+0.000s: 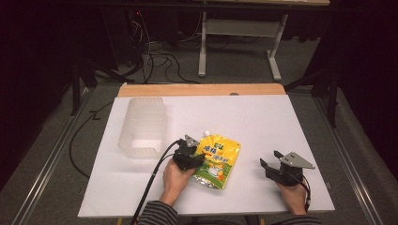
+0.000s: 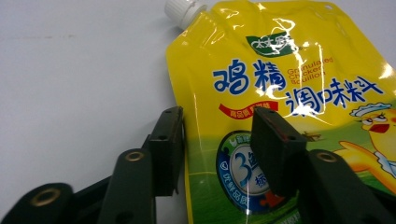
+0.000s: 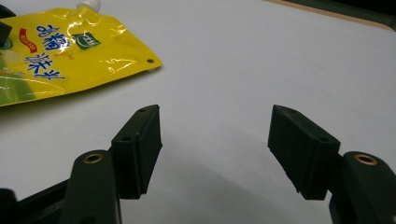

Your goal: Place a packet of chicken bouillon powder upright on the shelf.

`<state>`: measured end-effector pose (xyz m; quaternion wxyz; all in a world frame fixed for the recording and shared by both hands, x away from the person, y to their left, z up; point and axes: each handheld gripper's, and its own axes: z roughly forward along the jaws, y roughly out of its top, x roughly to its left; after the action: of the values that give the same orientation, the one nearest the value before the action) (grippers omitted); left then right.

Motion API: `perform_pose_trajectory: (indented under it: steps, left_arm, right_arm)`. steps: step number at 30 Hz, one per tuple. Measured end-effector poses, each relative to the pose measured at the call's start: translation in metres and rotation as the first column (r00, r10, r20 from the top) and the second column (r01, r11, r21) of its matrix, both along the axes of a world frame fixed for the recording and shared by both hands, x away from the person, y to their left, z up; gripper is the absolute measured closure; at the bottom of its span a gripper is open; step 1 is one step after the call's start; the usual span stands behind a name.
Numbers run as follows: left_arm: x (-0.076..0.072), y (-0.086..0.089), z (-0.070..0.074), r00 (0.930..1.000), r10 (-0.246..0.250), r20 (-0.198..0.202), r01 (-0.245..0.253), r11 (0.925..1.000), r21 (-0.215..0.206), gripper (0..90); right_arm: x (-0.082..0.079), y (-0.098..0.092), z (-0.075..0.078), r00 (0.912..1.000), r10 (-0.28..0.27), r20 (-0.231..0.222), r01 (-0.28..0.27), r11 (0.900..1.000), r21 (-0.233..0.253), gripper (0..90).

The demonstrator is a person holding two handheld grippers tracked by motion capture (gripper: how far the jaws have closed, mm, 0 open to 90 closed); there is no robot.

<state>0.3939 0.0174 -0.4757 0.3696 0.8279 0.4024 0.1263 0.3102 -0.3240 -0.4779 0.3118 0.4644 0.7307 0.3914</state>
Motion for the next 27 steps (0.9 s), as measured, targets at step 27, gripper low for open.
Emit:
perform_pose_trajectory:
  steps: [27]
  left_arm:
    - [-0.011,0.004,0.021,0.9957,-0.06,0.071,0.061,0.9981,-0.012,87.3]
  right_arm:
    - [0.001,0.002,0.0,1.0,0.002,-0.009,-0.002,1.0,-0.014,35.1]
